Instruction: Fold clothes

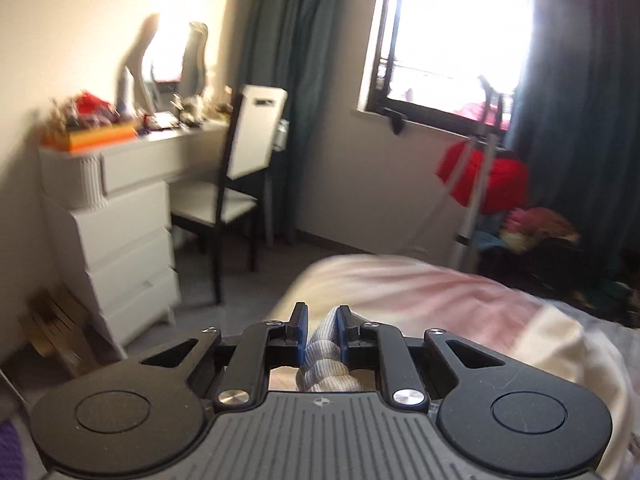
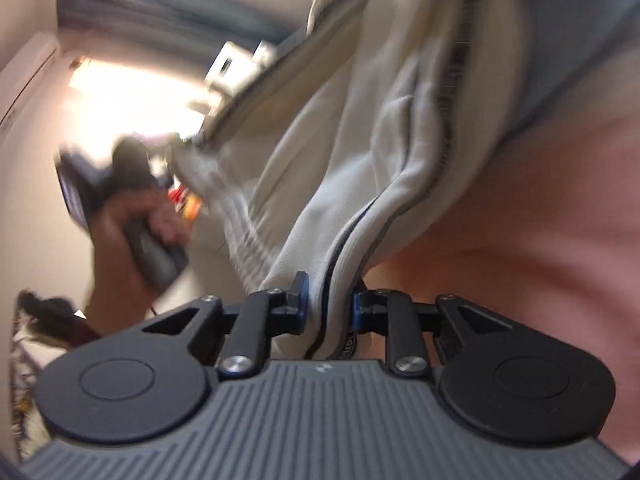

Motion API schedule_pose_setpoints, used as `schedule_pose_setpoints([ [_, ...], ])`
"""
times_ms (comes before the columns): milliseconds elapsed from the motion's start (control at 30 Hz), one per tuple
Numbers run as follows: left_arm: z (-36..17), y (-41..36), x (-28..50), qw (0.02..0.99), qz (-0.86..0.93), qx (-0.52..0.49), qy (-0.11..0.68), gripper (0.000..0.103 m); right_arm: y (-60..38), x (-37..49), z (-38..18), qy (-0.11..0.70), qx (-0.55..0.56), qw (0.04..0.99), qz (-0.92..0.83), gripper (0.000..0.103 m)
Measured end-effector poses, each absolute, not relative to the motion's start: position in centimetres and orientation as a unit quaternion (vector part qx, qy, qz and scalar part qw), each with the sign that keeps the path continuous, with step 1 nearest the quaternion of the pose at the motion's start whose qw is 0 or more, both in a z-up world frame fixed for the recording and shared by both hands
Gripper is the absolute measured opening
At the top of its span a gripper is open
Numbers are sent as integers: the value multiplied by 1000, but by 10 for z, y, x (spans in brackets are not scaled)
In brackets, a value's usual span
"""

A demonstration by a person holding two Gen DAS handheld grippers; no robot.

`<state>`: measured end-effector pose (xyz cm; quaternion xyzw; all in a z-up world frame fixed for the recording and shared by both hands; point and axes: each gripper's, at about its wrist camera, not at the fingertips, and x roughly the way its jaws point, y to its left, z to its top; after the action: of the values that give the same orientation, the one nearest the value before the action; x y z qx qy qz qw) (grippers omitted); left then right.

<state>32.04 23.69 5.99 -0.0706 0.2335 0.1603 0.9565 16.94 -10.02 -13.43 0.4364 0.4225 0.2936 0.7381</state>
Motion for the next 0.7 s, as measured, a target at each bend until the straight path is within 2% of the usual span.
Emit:
schedule_pose_setpoints([
  [200, 57, 278, 392, 946, 213, -37, 240, 17, 12, 224, -151, 445, 426, 705, 350, 24],
  [367, 7, 285, 419, 940, 207, -46, 267, 17, 28, 243, -171, 468, 423, 694, 347, 25],
  [433, -4, 280, 421, 942, 195, -37, 269, 22, 25, 245, -168, 471, 413, 695, 354, 26],
  [467, -6, 277, 422, 943, 187, -34, 272, 25, 23, 244, -165, 473, 405, 697, 356, 29],
  [500, -6, 274, 420, 945, 182, -32, 272, 32, 21, 243, -162, 475, 396, 700, 358, 32],
  [533, -5, 270, 418, 946, 177, -31, 270, 43, 18, 242, -159, 478, 388, 703, 355, 45],
  [567, -3, 266, 414, 947, 173, -29, 267, 49, 13, 240, -155, 478, 385, 706, 354, 63],
  [600, 1, 261, 408, 950, 169, -28, 263, 55, 7, 237, -151, 476, 382, 710, 352, 72],
  [633, 6, 254, 400, 951, 163, -30, 260, 58, -1, 232, -146, 471, 382, 713, 350, 89],
  [700, 15, 239, 382, 954, 150, -34, 256, 62, -19, 223, -135, 466, 379, 723, 341, 90],
])
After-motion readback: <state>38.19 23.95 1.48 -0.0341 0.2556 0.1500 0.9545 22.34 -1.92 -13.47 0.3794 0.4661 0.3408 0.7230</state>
